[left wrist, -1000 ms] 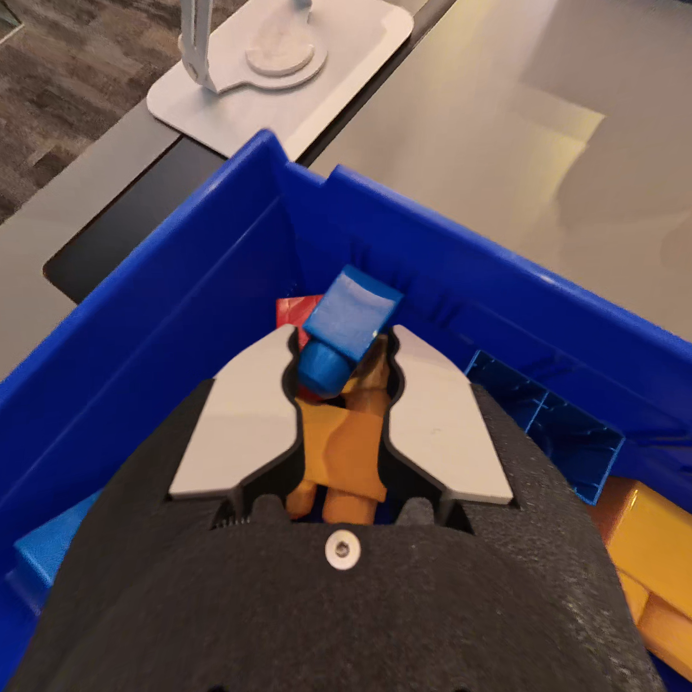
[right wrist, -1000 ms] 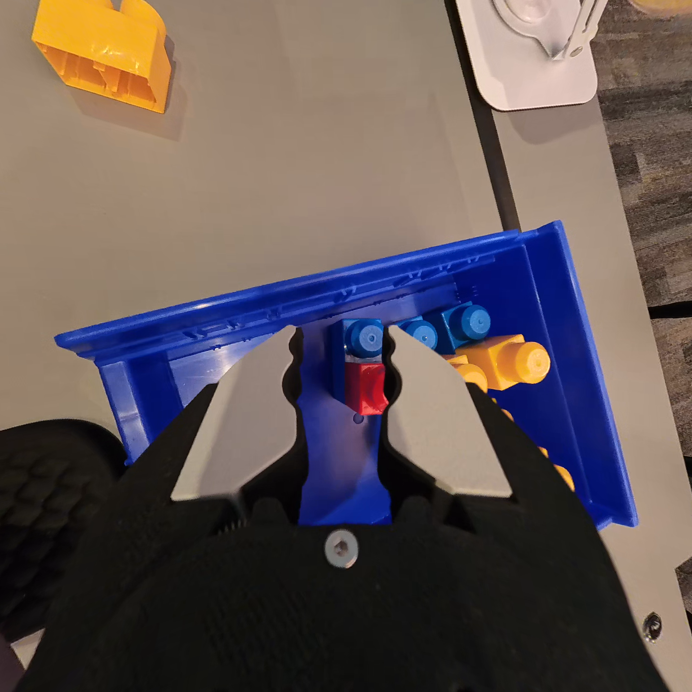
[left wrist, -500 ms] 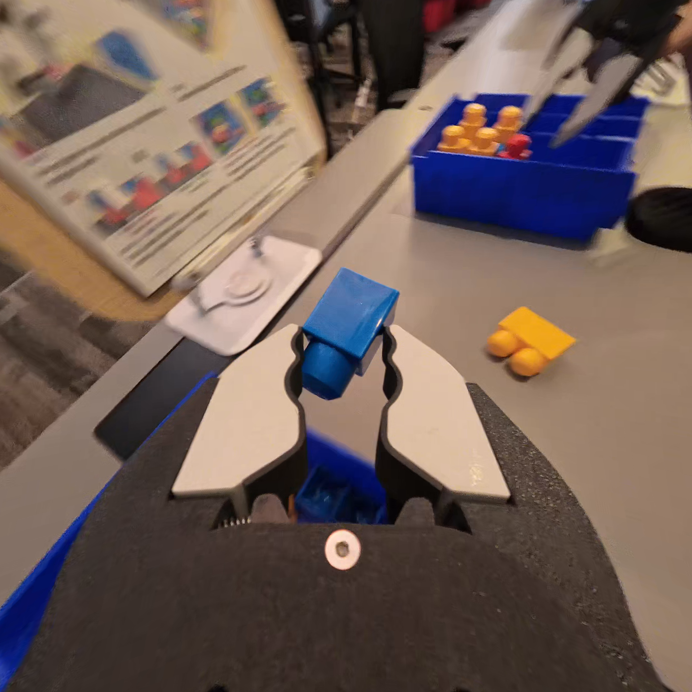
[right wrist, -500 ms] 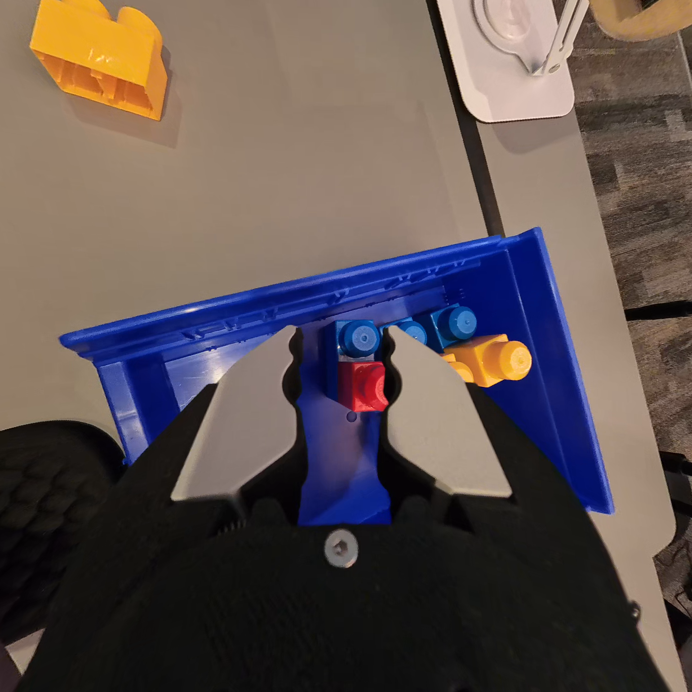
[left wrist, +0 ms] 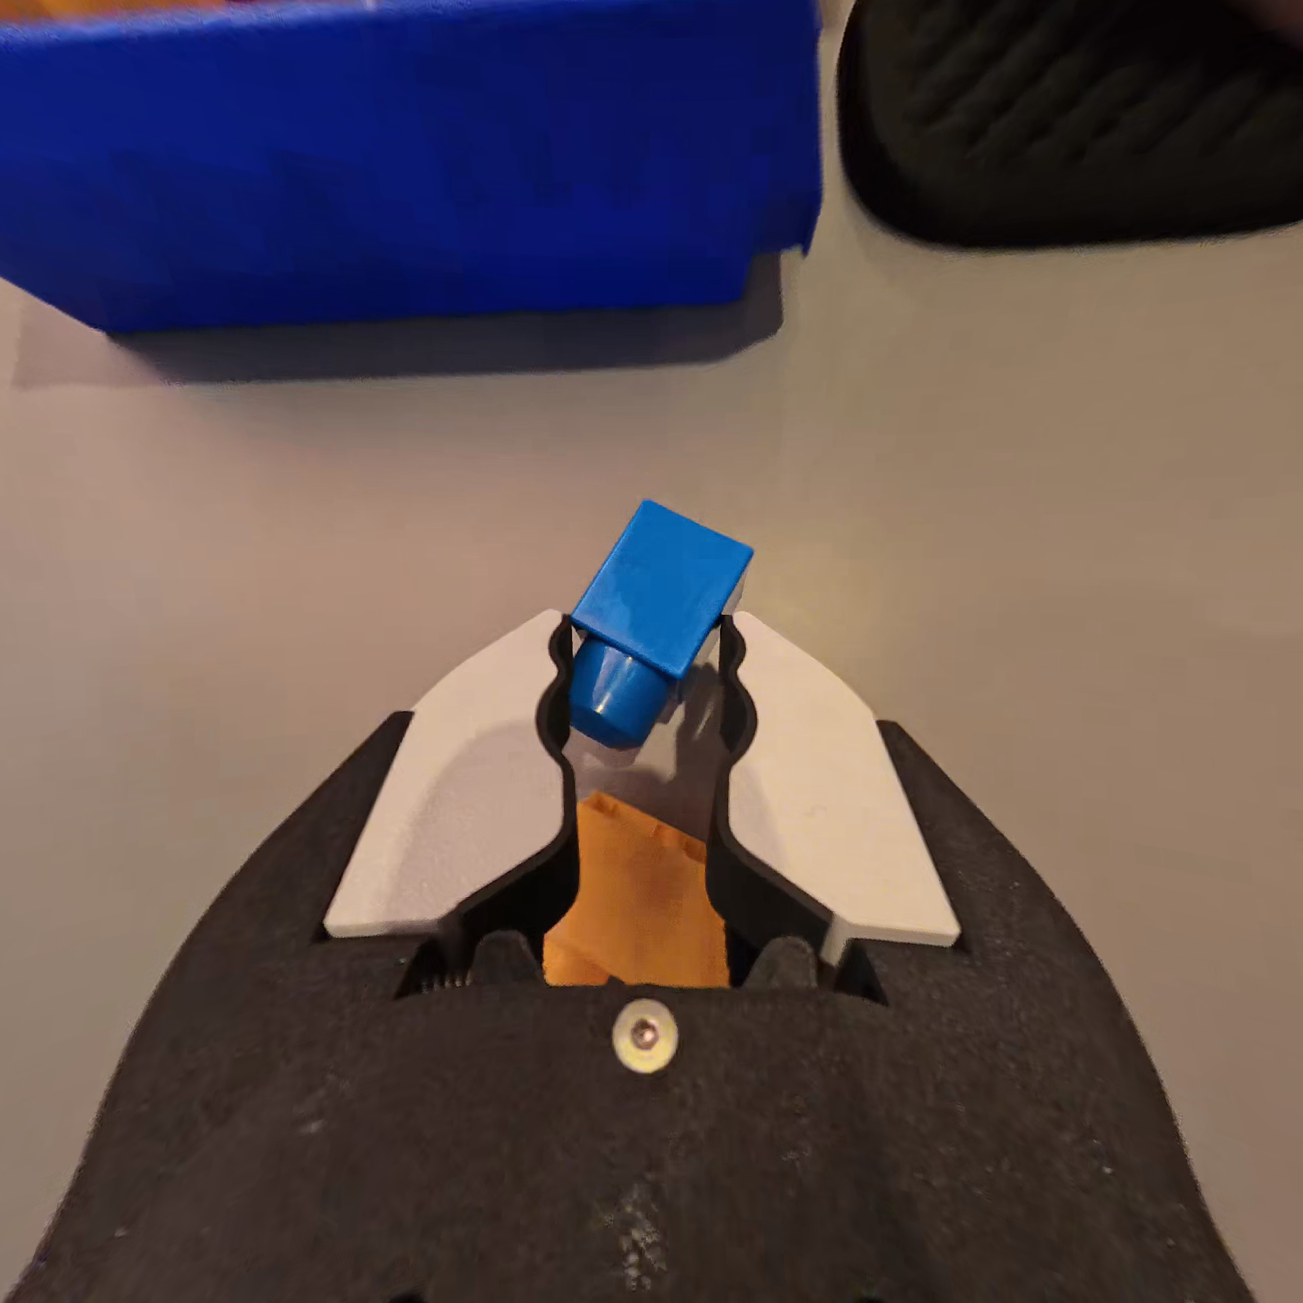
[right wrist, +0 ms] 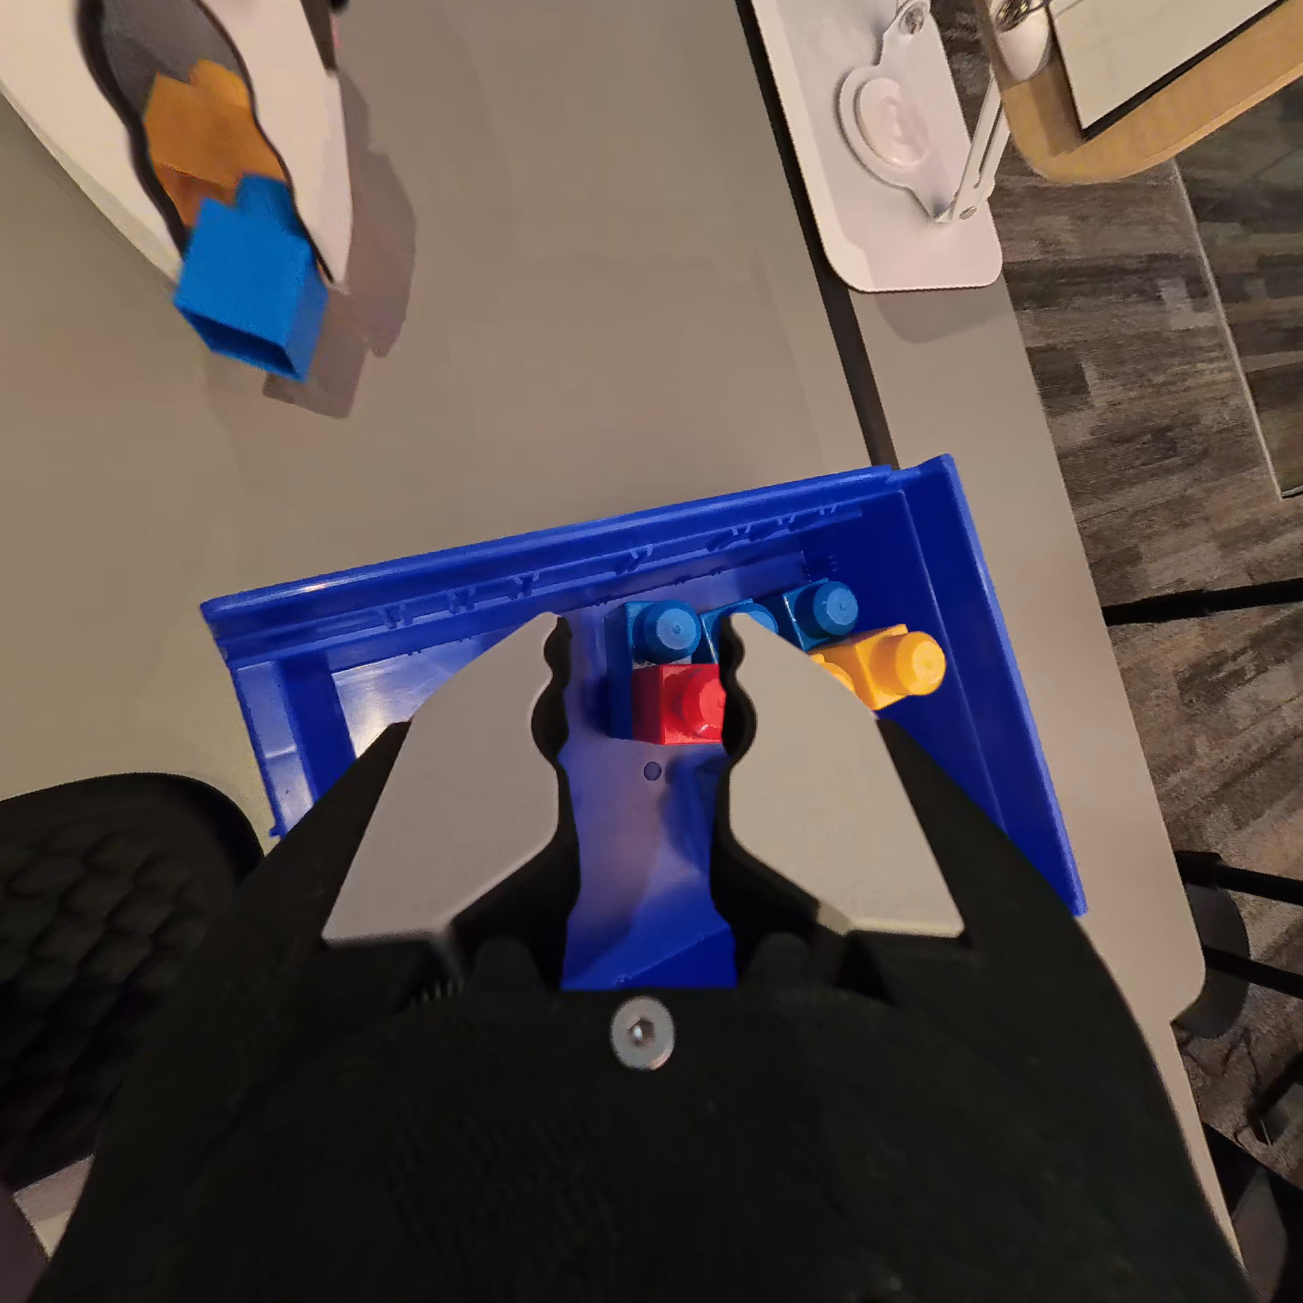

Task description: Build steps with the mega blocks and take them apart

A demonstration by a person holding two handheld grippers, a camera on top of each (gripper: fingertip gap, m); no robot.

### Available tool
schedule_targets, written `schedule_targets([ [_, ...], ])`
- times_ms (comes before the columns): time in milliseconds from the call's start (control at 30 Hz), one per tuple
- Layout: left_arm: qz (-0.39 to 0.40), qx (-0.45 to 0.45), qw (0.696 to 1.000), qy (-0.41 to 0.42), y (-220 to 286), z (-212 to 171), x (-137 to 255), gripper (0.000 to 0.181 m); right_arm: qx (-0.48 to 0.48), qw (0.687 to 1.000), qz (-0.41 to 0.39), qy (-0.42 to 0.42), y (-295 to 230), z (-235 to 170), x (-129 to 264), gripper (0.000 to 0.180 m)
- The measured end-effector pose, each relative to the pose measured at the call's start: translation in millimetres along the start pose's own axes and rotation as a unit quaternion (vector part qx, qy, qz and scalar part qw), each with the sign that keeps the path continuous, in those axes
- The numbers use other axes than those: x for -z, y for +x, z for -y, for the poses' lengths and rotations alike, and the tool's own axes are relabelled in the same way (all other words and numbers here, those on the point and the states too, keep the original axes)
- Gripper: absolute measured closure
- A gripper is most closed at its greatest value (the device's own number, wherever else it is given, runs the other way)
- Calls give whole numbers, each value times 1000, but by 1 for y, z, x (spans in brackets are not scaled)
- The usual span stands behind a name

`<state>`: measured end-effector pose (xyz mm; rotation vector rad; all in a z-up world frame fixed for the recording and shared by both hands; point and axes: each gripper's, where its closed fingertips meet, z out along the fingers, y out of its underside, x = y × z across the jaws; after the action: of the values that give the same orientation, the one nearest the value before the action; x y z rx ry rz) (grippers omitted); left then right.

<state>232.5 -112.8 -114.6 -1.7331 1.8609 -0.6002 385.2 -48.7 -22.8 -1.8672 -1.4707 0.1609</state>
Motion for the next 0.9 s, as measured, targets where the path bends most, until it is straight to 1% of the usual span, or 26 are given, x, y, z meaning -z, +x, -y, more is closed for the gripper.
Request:
schedule_targets([
  [133,-1,-8,1000,-24,2,-6,-13,141,0,1000,-3,13,1,3,5,138],
  [400,-25,-12,998,-59,10,-14,-33,141,9,1000,8,8,-4,5,1,139],
  [433,-26,-14,998,-58,11,-13,-34,140,12,1000,10,8,-5,6,1,139],
  [533,-21,-12,998,-55,12,-13,-34,123,17,1000,11,9,-6,9,0,138],
  [600,-26,-8,999,-45,15,-13,-25,119,19,1000,9,13,-6,10,1,138],
  [700,-4,-20,999,-29,11,-17,2,112,20,1000,8,18,-7,12,3,138],
  [733,5,-23,999,-32,7,-22,12,105,20,1000,9,19,-7,13,3,138],
  [833,-7,-29,998,-53,5,-42,38,99,22,1000,13,17,-9,14,1,138],
  [900,-13,-33,997,-71,2,-56,46,98,27,999,18,13,-11,16,-3,138],
])
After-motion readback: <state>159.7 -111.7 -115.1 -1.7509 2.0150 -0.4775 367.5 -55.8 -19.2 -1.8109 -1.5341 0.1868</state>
